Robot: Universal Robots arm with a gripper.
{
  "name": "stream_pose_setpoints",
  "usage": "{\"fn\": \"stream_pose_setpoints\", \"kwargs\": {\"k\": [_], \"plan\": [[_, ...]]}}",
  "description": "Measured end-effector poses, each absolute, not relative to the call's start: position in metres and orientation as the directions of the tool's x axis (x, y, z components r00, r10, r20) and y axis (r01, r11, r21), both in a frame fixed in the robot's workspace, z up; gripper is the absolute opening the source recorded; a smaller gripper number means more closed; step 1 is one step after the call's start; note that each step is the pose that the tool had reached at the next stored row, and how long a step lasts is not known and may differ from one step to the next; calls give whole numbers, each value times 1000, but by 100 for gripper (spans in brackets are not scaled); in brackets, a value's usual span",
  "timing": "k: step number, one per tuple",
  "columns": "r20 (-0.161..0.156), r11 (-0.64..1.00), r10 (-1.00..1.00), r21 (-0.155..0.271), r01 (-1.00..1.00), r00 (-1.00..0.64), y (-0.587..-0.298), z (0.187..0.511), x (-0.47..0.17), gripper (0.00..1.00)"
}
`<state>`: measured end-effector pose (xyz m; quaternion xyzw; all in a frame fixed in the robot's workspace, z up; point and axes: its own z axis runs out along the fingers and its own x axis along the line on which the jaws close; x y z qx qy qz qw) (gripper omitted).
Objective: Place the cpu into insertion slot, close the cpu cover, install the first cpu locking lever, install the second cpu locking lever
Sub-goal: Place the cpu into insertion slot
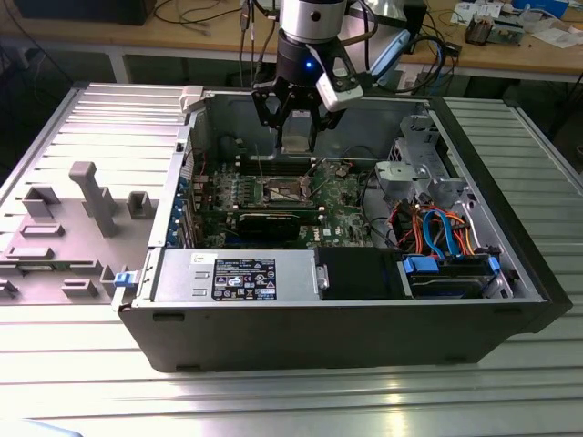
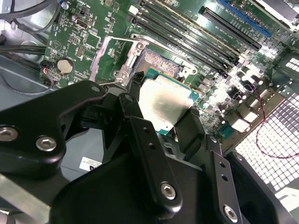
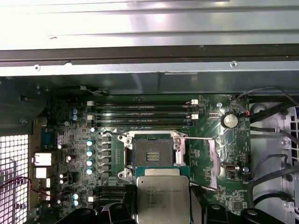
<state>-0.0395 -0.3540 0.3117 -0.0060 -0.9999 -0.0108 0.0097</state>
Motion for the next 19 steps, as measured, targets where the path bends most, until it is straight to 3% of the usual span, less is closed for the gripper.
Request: {"fn": "stream_pose_setpoints", "kwargs": {"k": [19], "plan": [[20, 998, 55, 22, 55, -998, -354, 311, -40, 55]]}}
